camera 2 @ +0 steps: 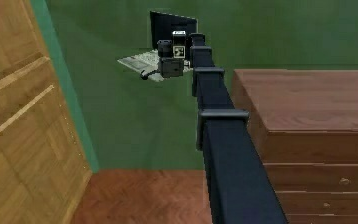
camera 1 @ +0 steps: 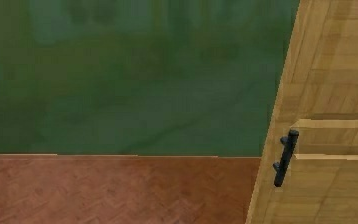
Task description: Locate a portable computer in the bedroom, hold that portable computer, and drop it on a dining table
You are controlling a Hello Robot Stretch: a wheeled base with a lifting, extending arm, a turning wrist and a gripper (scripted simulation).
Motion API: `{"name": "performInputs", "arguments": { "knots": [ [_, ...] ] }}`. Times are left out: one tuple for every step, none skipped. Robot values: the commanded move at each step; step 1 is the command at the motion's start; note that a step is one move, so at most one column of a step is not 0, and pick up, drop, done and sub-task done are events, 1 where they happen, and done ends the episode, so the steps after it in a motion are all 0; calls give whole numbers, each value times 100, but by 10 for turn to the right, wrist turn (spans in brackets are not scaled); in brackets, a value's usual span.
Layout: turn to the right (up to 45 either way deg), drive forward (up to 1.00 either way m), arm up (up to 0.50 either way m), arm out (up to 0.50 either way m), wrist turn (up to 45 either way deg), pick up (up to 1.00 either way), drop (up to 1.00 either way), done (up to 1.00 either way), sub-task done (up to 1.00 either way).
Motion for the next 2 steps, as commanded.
{"name": "performInputs", "arguments": {
  "knots": [
    [-60, 0, 0, 0, 0, 0, 0, 0, 0],
    [0, 100, 0, 0, 0, 0, 0, 0, 0]
  ]
}}
